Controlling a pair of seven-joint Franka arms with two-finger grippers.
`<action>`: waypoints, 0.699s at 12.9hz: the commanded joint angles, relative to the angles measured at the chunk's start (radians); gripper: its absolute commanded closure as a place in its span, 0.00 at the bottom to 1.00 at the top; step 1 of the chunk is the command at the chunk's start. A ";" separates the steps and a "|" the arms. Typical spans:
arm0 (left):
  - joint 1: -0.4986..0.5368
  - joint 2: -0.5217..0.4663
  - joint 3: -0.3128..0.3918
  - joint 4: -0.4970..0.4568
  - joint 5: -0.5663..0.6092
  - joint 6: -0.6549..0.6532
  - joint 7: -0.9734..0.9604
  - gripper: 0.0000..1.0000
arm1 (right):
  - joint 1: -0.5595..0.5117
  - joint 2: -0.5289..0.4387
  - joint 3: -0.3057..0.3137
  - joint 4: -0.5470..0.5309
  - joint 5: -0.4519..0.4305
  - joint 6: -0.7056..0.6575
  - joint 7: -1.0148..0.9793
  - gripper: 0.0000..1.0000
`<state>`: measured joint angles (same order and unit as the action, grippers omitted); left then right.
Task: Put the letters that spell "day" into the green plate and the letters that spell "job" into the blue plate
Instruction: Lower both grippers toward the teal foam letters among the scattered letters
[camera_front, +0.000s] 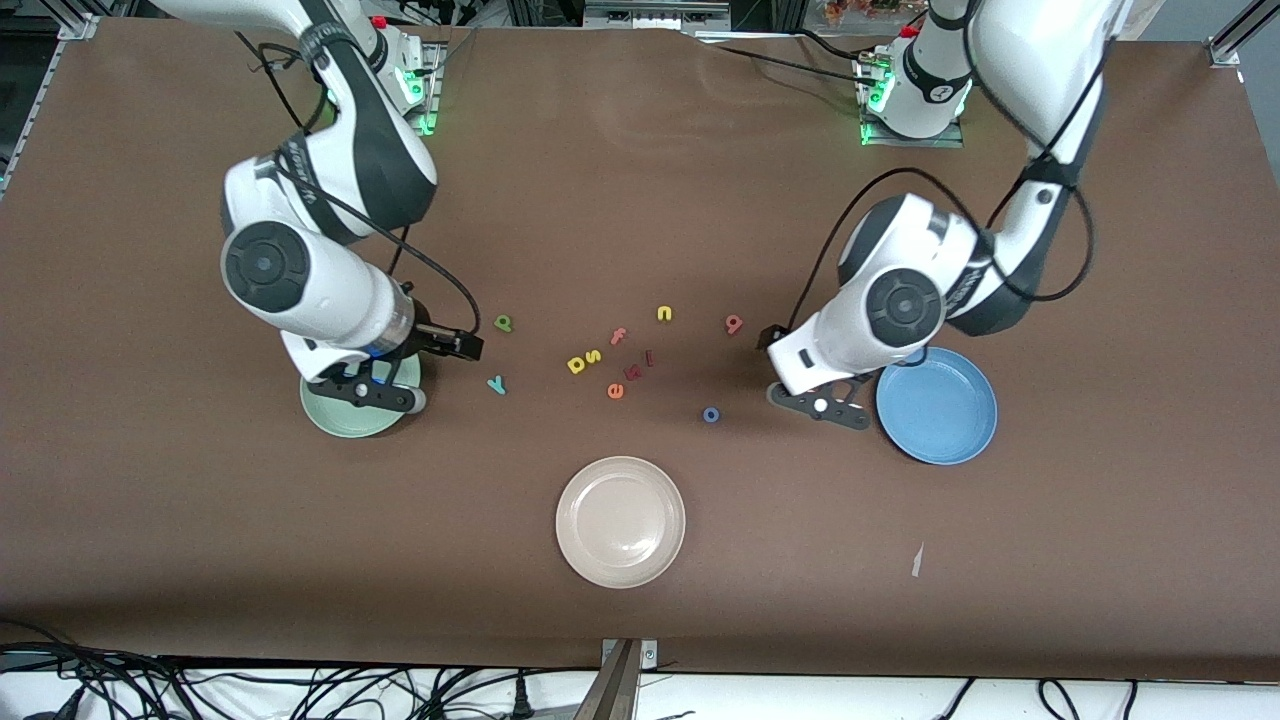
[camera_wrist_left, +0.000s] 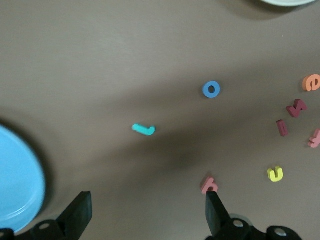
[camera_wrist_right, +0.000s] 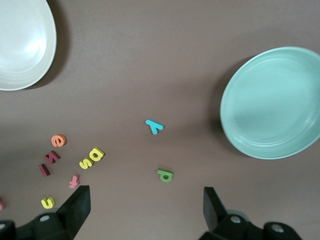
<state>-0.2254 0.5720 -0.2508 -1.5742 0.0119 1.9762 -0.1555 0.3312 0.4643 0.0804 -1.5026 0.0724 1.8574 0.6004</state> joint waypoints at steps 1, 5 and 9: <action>-0.017 0.067 0.013 0.020 -0.001 0.033 -0.007 0.00 | 0.037 0.065 -0.011 0.016 -0.002 0.055 0.032 0.00; -0.017 0.132 0.018 -0.017 0.035 0.154 -0.006 0.00 | 0.038 0.025 -0.005 -0.218 -0.063 0.306 -0.042 0.00; -0.028 0.189 0.016 -0.015 0.154 0.239 -0.007 0.00 | 0.038 0.007 0.002 -0.368 -0.144 0.465 -0.120 0.00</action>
<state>-0.2396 0.7469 -0.2448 -1.5963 0.1312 2.1957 -0.1553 0.3665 0.5281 0.0793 -1.7642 -0.0176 2.2514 0.5040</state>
